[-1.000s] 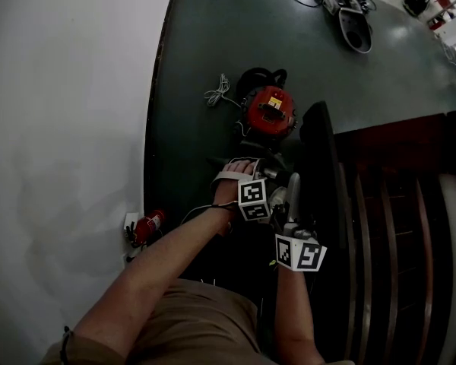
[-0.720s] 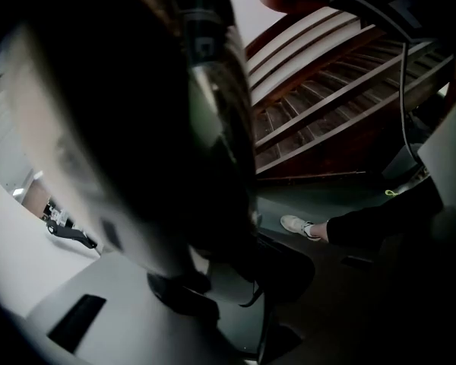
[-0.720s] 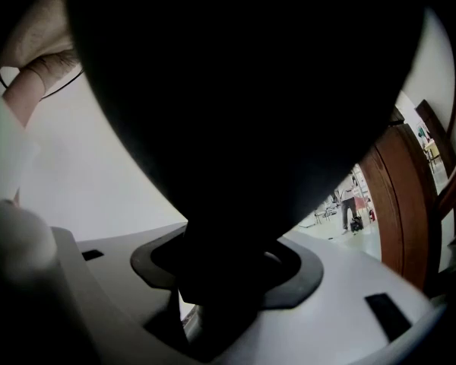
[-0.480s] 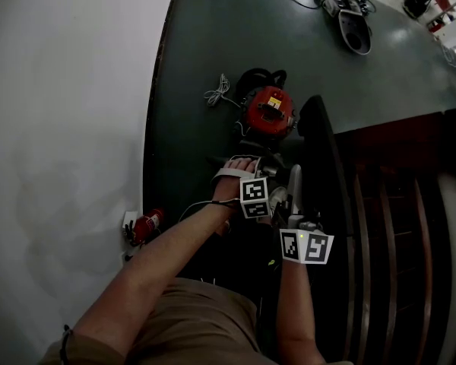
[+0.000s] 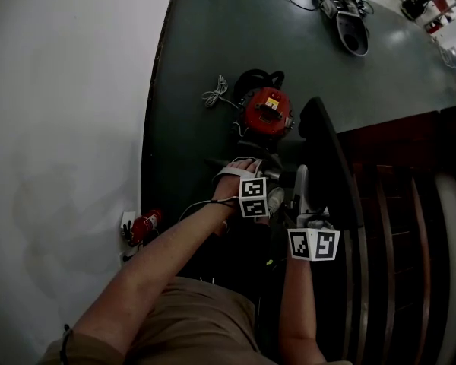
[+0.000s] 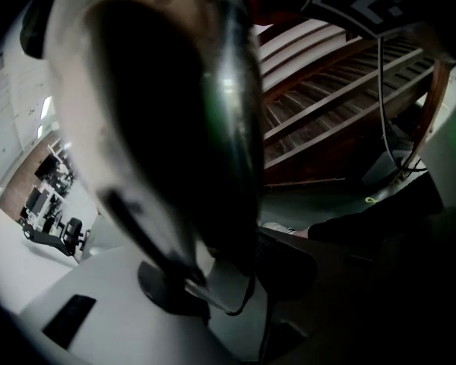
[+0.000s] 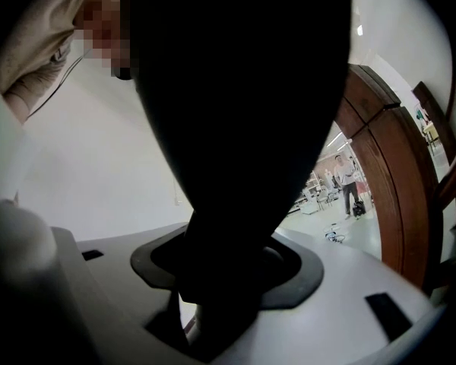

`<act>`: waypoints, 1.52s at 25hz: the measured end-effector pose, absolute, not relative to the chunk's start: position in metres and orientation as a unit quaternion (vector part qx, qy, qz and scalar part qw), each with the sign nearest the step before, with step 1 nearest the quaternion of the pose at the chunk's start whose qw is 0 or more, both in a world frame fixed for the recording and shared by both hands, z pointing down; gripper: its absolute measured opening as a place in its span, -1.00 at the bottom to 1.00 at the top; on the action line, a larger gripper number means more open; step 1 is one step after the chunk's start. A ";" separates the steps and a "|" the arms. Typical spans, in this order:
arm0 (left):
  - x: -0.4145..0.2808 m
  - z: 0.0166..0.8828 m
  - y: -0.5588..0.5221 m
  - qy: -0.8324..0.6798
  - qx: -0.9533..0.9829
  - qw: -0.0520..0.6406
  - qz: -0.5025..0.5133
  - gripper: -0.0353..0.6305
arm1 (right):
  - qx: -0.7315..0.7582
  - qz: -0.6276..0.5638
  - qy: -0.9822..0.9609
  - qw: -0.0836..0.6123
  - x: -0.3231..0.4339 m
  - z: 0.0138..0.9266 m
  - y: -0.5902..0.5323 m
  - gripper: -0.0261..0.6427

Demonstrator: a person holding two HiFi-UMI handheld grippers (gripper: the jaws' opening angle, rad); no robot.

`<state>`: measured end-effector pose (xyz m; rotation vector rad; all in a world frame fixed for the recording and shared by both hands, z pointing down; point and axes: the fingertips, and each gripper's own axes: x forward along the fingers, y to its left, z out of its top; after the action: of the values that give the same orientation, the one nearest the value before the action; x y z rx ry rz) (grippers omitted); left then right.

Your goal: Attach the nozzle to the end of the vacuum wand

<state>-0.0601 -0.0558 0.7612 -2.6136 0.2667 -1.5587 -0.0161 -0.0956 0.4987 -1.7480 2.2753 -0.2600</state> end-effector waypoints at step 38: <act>-0.045 0.801 -0.068 0.086 -0.844 0.001 -0.529 -0.43 | -0.718 -0.016 0.677 0.160 0.060 0.515 -0.086 -0.17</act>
<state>-0.0451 -0.0684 0.8012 -2.6504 0.2687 -1.6602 0.0601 -0.0856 0.5148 -2.0508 1.9354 -0.0450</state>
